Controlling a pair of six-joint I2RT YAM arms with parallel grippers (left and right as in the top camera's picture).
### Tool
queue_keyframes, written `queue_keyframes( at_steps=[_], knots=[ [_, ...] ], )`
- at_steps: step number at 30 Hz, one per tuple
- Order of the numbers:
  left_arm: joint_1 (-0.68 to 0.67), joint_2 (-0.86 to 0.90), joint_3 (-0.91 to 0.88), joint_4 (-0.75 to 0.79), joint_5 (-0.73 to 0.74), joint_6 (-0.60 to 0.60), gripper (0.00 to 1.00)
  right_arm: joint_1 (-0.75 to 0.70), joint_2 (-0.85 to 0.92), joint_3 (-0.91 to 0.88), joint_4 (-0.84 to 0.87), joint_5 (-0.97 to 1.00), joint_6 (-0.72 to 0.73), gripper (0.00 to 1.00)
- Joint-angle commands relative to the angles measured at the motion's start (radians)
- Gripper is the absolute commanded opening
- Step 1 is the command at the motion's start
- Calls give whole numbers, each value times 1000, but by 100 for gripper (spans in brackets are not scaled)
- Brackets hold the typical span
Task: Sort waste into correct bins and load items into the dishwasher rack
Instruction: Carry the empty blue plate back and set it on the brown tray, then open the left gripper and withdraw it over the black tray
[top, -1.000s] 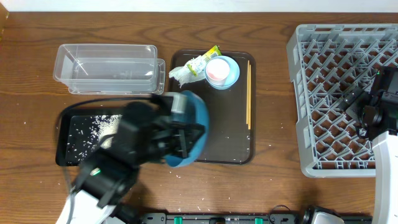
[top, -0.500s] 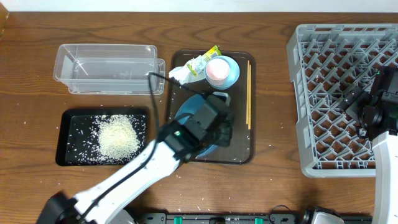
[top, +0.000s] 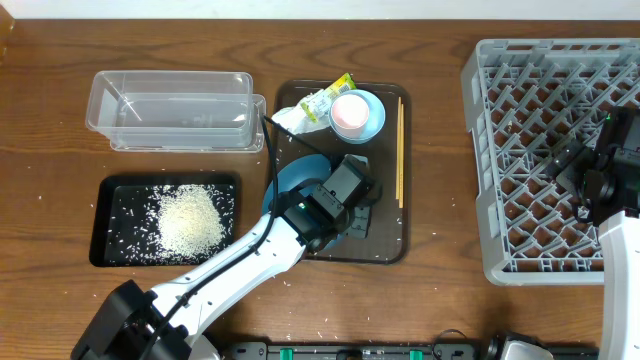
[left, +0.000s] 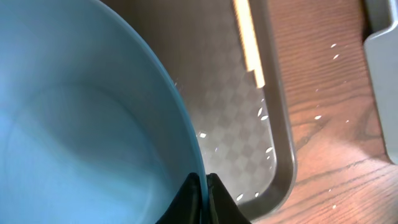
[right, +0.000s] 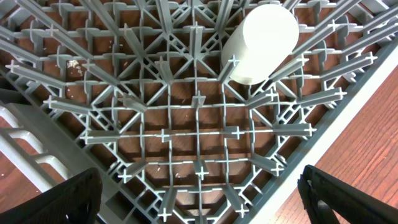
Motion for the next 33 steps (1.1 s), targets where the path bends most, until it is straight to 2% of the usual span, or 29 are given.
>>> queue_keyframes(
  at_steps=[1, 3, 6, 14, 19, 24, 28, 33],
  knots=[
    [-2, -5, 28, -18, 18, -24, 14, -11, -6, 0, -1, 17, -6, 99],
    [-2, -8, 28, -16, 51, -24, 17, -11, -6, 0, -1, 17, -6, 99],
    [-2, -19, 29, -14, 66, -24, 31, -11, -6, 0, -1, 17, -6, 99],
    [34, -147, 30, -18, 64, -23, 40, -11, -6, 0, -1, 17, -6, 99],
    [175, -299, 30, -106, -43, -24, 53, -11, -6, 0, -1, 17, -6, 99],
    [399, -414, 30, -224, -112, -23, 72, -11, -6, 0, -1, 17, -6, 99],
    [542, -434, 30, -299, -112, -23, 80, -11, -6, 0, -1, 17, -6, 99],
    [700, -404, 30, -343, -115, -23, 84, -11, -6, 0, -1, 17, -6, 99]
  ],
)
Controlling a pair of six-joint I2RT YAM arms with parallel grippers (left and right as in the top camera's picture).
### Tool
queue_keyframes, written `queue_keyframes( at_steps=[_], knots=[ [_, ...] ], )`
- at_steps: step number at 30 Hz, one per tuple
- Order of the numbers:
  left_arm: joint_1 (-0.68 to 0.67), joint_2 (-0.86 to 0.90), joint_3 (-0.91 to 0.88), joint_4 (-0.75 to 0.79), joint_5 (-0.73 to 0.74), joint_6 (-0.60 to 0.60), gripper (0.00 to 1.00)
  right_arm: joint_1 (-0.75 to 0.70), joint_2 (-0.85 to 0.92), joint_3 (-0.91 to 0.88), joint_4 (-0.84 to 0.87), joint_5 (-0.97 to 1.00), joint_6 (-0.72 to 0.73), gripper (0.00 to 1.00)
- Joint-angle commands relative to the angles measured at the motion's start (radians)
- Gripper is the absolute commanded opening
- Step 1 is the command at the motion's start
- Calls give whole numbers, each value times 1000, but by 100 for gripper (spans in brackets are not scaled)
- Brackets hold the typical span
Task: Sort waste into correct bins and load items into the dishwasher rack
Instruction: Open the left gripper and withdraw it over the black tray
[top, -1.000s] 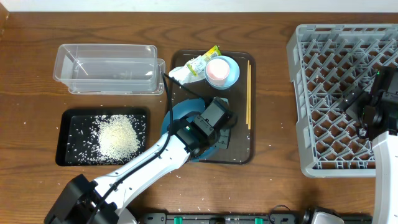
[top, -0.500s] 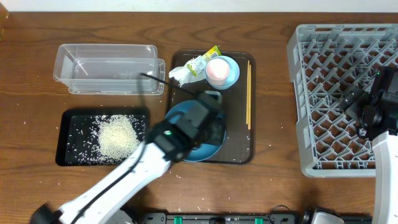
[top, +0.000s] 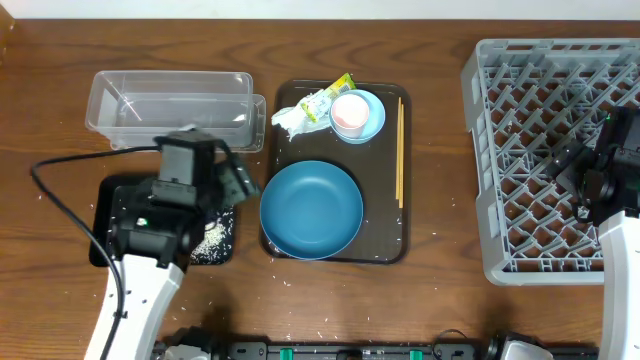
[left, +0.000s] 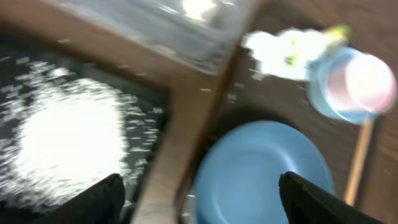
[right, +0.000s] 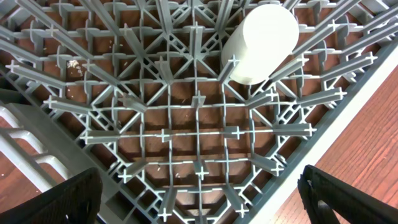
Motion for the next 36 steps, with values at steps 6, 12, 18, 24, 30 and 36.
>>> queue_keyframes(
  at_steps=[6, 12, 18, 24, 30, 36],
  knots=[
    [169, 90, 19, -58, -24, 2, 87, -11, -6, 0, -1, 17, -6, 99],
    [187, 153, 19, -97, -24, 2, 88, -11, -6, 0, -1, 17, -6, 99],
    [187, 185, 18, -123, -24, 10, 88, -11, -6, 0, 100, 17, 2, 99],
    [187, 187, 18, -122, -24, 9, 88, -11, -6, 0, 97, 16, 2, 99],
    [187, 187, 18, -122, -24, 10, 89, -11, -6, 0, 83, -435, 129, 99],
    [187, 187, 18, -122, -24, 10, 89, -2, -6, 0, 45, -885, 129, 99]
  ],
)
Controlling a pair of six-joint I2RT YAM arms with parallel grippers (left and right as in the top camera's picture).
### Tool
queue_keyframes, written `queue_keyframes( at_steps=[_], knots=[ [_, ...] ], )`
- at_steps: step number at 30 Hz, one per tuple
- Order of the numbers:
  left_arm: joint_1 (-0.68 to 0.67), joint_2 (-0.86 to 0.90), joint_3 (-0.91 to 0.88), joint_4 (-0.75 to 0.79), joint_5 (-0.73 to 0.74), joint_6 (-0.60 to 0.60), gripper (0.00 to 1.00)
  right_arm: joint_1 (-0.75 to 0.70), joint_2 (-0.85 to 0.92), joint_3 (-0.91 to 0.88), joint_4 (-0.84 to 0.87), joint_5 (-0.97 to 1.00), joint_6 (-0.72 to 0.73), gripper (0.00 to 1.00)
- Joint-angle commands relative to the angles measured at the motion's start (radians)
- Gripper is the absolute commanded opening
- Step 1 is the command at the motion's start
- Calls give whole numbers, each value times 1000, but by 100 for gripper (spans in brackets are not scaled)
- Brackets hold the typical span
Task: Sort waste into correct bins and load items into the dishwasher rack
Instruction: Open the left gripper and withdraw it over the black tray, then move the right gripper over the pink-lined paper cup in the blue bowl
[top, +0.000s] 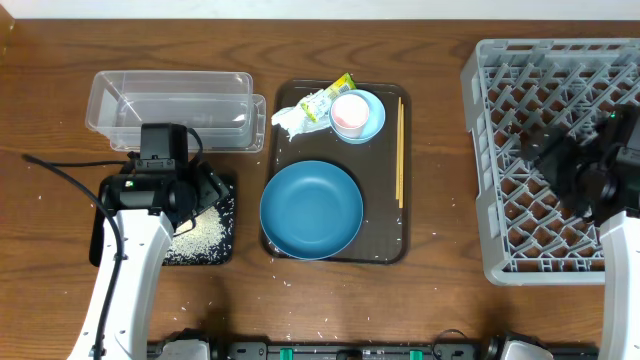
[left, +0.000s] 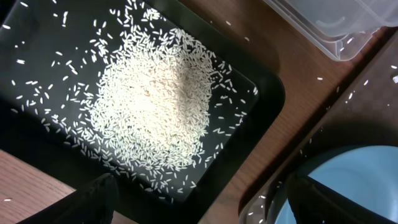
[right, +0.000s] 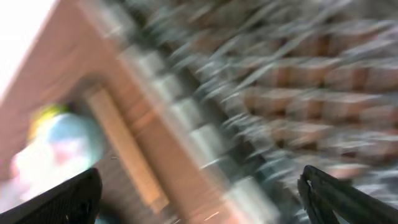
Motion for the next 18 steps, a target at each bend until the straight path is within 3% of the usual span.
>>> queue_keyframes(
  at_steps=[1, 8, 12, 18],
  knots=[
    [5, 6, 18, -5, -12, 13, 89, 17, -6, 0, -3, -326, 27, 99],
    [5, 6, 18, -4, -12, 13, 89, 239, -3, 0, 11, -267, -156, 99],
    [5, 6, 18, -4, -12, 14, 89, 389, 2, 0, 14, -133, -159, 99],
    [5, 6, 18, -4, -12, 13, 89, 472, 8, 0, 125, -116, -126, 99]
  ],
)
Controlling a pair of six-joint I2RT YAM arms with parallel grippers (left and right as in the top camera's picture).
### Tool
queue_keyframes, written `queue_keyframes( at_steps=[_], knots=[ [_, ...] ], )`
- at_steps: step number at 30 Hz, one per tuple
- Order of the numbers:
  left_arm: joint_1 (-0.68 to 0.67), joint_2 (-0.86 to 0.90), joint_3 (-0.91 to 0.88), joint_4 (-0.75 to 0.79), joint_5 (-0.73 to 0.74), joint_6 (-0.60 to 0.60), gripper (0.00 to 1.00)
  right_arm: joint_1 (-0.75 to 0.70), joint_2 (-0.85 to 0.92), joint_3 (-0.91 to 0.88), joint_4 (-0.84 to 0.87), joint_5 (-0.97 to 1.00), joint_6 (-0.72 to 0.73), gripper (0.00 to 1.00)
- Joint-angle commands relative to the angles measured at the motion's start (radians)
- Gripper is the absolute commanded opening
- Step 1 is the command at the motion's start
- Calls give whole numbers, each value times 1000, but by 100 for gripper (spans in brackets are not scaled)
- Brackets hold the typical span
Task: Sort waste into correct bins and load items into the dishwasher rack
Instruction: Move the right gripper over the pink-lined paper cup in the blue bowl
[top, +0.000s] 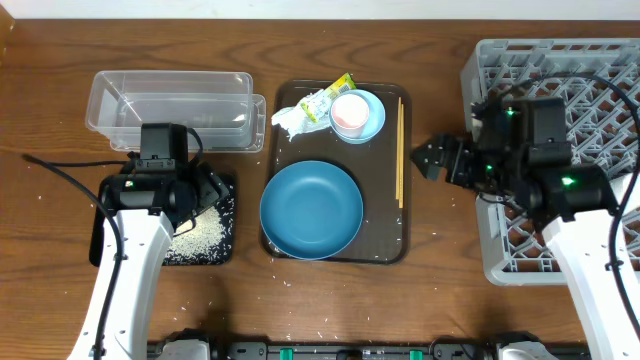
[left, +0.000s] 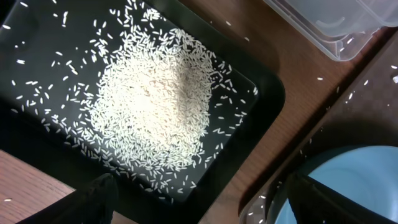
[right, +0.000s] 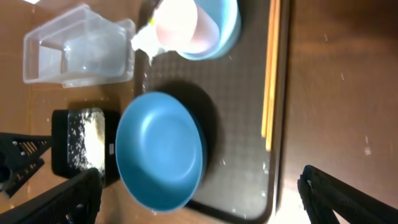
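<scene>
A blue plate (top: 311, 210) lies on the brown tray (top: 385, 250), with a pink cup (top: 349, 112) in a small blue bowl (top: 372, 120), a crumpled wrapper (top: 312, 105) and chopsticks (top: 400, 150) behind it. My left gripper (top: 212, 188) hangs open over the black tray of rice (left: 155, 106), and the plate's edge (left: 339, 186) shows at the lower right of its view. My right gripper (top: 430, 160) is open and empty over the bare wood between the brown tray and the grey rack (top: 560, 60). Its camera looks down on the plate (right: 160, 149) and chopsticks (right: 270, 81).
A clear plastic container (top: 175, 110) stands behind the black rice tray (top: 110, 250). Loose rice grains are scattered on the wood around both trays. The rack fills the right side of the table, and my right arm crosses its left edge.
My right gripper has moved left, from above the rack to the gap between the rack and the brown tray. My left arm has not moved.
My left gripper was shut on the blue plate's rim on the brown tray, while my right hung open over the rack beside a white cup. Then the left had let go and stood open over the rice tray. It stayed there, and now the right has left the rack.
</scene>
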Motion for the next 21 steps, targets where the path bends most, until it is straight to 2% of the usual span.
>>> queue_keyframes(
  at_steps=[1, 9, 15, 18, 21],
  knots=[
    [5, 6, 18, -4, -12, 13, 90, 42, 13, 0, 51, 35, 0, 99],
    [5, 6, 18, -4, -12, 13, 89, 136, 82, 0, 106, 108, -3, 99],
    [5, 6, 18, -4, -12, 13, 90, 195, 196, 1, 216, 115, -163, 99],
    [5, 6, 18, -4, -12, 13, 90, 219, 261, 23, 242, 163, -167, 95],
    [5, 6, 18, -4, -12, 14, 90, 230, 328, 104, 214, 166, -175, 94]
  ],
)
